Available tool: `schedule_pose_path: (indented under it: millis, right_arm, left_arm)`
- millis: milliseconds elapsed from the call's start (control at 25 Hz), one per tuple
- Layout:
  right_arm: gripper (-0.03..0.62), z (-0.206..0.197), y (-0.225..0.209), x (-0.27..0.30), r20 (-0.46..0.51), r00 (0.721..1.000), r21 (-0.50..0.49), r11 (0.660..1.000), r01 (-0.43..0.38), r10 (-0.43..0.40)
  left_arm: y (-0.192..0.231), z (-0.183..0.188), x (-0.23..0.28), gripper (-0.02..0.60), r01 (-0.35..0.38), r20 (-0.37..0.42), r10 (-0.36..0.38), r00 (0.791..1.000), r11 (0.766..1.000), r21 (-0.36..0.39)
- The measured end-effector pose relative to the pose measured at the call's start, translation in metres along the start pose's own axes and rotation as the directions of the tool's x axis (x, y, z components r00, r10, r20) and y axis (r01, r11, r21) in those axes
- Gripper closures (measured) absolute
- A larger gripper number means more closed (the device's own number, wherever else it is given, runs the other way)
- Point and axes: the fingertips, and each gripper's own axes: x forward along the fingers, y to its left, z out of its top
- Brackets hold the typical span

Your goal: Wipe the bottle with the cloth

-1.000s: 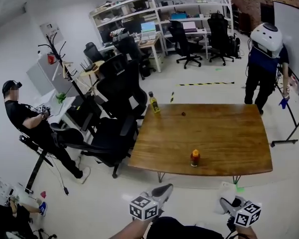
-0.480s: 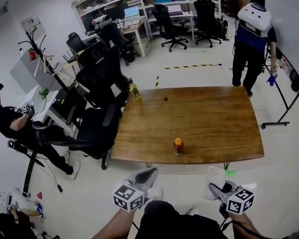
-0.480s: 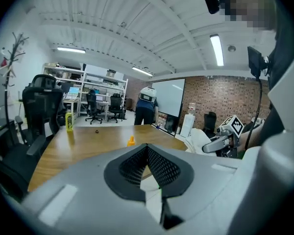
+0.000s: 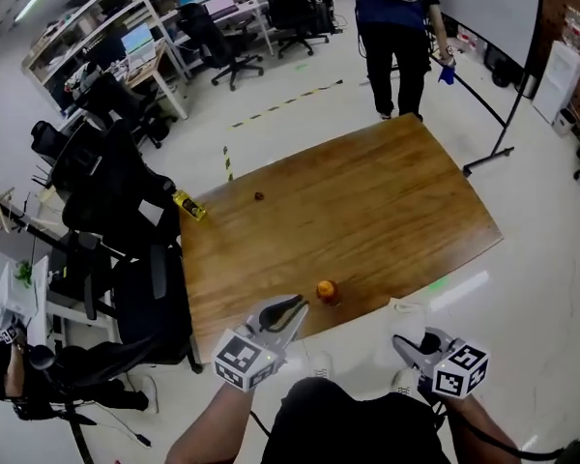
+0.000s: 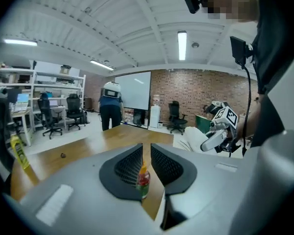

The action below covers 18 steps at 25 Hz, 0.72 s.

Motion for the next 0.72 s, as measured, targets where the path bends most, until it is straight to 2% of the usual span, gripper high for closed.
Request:
schedule_pose_path:
  millis: [120,200,320,480,600,680,720]
  right_arm:
    - [0.520,0.004,0.009,0.028,0.070,0.996,0.056,0.997,0.046,-0.050]
    - [0.520,0.006,0.013,0.041,0.110,0.989,0.092,0.992,0.087,-0.097]
    - [0.520,0.010,0.015,0.053,0.173,0.972,0.132,0.982,0.135,-0.157]
    - [0.520,0.009,0.016,0.063,0.249,0.944,0.192,0.966,0.173,-0.218]
    - [0.520,0.008,0.019,0.079,0.302,0.923,0.243,0.956,0.166,-0.237]
    - [0.520,0.010,0.020,0.090,0.343,0.909,0.269,0.952,0.148,-0.239]
    - [0.520,0.011,0.021,0.096,0.364,0.900,0.284,0.949,0.137,-0.239]
  left_arm:
    - [0.016,-0.007,0.021,0.492,0.147,-0.026,-0.145,0.989,0.983,0.111]
    - [0.017,-0.013,0.034,0.472,0.252,-0.070,-0.243,0.968,0.952,0.172]
    - [0.014,-0.025,0.052,0.455,0.367,-0.117,-0.350,0.930,0.907,0.206]
    - [0.009,-0.034,0.064,0.449,0.461,-0.127,-0.443,0.887,0.866,0.193]
    - [0.005,-0.035,0.066,0.449,0.513,-0.109,-0.501,0.858,0.840,0.176]
    - [0.002,-0.034,0.066,0.451,0.535,-0.097,-0.526,0.845,0.825,0.184]
    - [0.002,-0.034,0.067,0.454,0.536,-0.092,-0.528,0.844,0.825,0.180]
